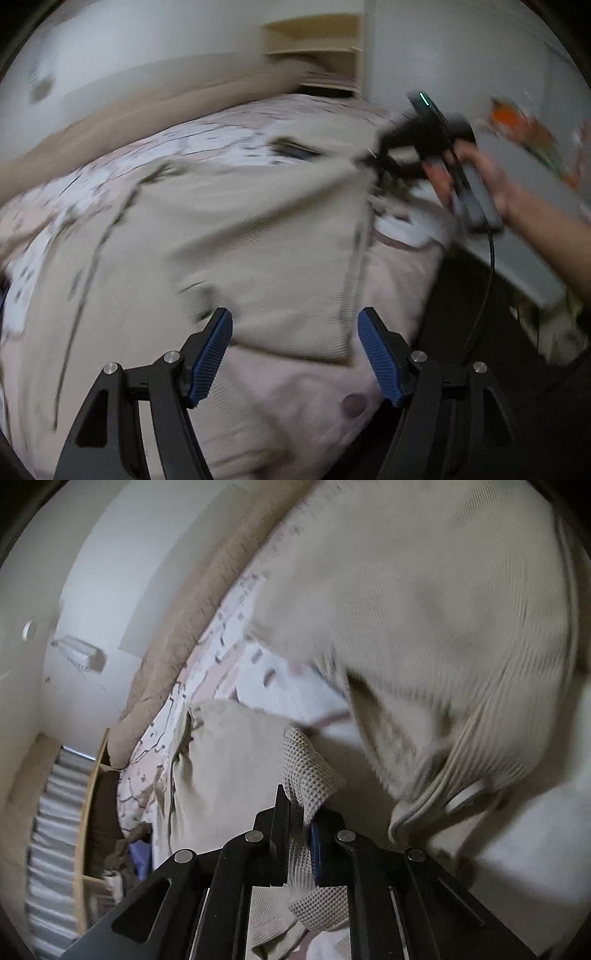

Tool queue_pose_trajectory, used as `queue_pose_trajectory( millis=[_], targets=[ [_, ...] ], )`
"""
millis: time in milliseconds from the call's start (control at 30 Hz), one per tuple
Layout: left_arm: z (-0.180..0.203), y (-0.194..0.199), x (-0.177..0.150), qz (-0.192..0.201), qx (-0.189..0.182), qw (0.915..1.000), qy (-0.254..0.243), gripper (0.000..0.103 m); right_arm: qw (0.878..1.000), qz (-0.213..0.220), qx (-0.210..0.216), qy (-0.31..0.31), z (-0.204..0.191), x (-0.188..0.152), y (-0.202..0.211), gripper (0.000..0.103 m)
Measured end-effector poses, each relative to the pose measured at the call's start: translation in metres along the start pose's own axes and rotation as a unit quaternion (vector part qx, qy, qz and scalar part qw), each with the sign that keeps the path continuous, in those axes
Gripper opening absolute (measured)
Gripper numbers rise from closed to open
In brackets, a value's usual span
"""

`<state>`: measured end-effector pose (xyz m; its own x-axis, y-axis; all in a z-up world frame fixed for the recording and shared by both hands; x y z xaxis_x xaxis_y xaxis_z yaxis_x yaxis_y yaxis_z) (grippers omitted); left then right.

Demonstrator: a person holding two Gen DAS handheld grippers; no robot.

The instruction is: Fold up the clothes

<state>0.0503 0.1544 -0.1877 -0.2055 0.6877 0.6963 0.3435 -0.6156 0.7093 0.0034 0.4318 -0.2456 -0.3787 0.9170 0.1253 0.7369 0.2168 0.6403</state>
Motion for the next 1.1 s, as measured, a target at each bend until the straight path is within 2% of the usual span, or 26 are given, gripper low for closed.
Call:
queue_pose_trajectory(
  millis=[67,167,200,233,267,367,467,567,633,667,700,733,767,867,900,967,1000,1033,1100],
  targets=[
    [0.013,-0.018,0.004,-0.008,-0.013,0.9996,-0.025,0.07,1.0,0.01,-0.004,0.01,-0.001,0.004,0.004,0.006],
    [0.029,-0.044,0.002,-0.035,-0.013,0.9976,-0.059,0.07,0.999,0.024,-0.011,0.024,-0.003,0.009,0.011,0.006],
    [0.032,-0.052,-0.001,-0.049,-0.011,0.9966,-0.065,0.066,0.999,0.029,-0.013,0.029,-0.004,0.011,0.013,0.006],
    [0.032,-0.059,-0.007,-0.067,-0.01,0.9957,-0.063,0.038,0.999,0.033,-0.015,0.034,-0.005,0.013,0.015,0.006],
    [0.031,-0.064,-0.012,-0.083,-0.01,0.9947,-0.06,0.025,0.998,0.038,-0.017,0.039,-0.005,0.015,0.018,0.006],
    [0.028,-0.06,-0.017,-0.09,-0.029,0.9949,-0.036,0.019,0.997,0.04,-0.033,0.06,-0.005,0.012,0.017,0.006],
    [0.027,-0.056,-0.028,-0.108,-0.042,0.9929,-0.025,0.019,0.993,0.047,-0.062,0.086,-0.004,0.009,0.017,0.006],
    [0.026,-0.052,-0.038,-0.11,-0.051,0.9925,-0.016,0.019,0.985,0.065,-0.1,0.128,-0.007,0.005,0.021,0.006],
    [0.023,-0.048,-0.038,-0.106,-0.064,0.9923,0.001,0.019,0.976,0.079,-0.13,0.156,-0.012,0.001,0.028,0.016],
    [0.021,-0.046,-0.037,-0.101,-0.072,0.9922,0.01,0.019,0.973,0.089,-0.139,0.163,-0.015,0.001,0.033,0.027],
    [0.018,-0.043,-0.035,-0.095,-0.081,0.9919,0.024,0.019,0.97,0.099,-0.144,0.166,-0.018,0.002,0.039,0.045],
    [0.015,-0.04,-0.033,-0.088,-0.09,0.9914,0.038,0.019,0.968,0.11,-0.149,0.169,-0.02,0.003,0.045,0.056],
    [0.01,-0.033,-0.03,-0.074,-0.097,0.991,0.055,0.019,0.965,0.121,-0.155,0.172,-0.023,0.003,0.051,0.073],
    [-0.016,-0.005,-0.019,-0.03,-0.09,0.9907,0.097,0.019,0.951,0.157,-0.174,0.199,-0.042,0.004,0.068,0.094],
    [-0.026,0.005,-0.016,-0.016,-0.082,0.9905,0.109,0.022,0.945,0.17,-0.182,0.214,-0.051,0.004,0.072,0.095],
    [-0.056,0.027,-0.015,0.005,-0.039,0.991,0.128,0.041,0.929,0.195,-0.198,0.243,-0.071,0.004,0.082,0.095],
    [-0.074,0.04,-0.019,0.017,-0.009,0.9901,0.139,0.054,0.928,0.192,-0.189,0.257,-0.084,0.0,0.081,0.095],
    [-0.088,0.048,-0.024,0.023,0.018,0.9889,0.146,0.057,0.931,0.178,-0.17,0.271,-0.099,-0.005,0.075,0.095],
    [-0.117,0.06,-0.039,0.018,0.074,0.9842,0.16,0.057,0.939,0.124,-0.104,0.303,-0.139,-0.024,0.05,0.095]
  ],
)
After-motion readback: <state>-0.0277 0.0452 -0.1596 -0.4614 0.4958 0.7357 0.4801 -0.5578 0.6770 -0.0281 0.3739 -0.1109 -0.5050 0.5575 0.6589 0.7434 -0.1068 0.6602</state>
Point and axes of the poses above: each gripper's, at about its wrist camera, not at the fingertips, and y roughly against the way its jaws point, z to its right, x to its top, the point moved 7 cm from there along -y, roughly the way its jaws point, and after that the axes turned 10 degrees about -y, right-handed, at the moved point
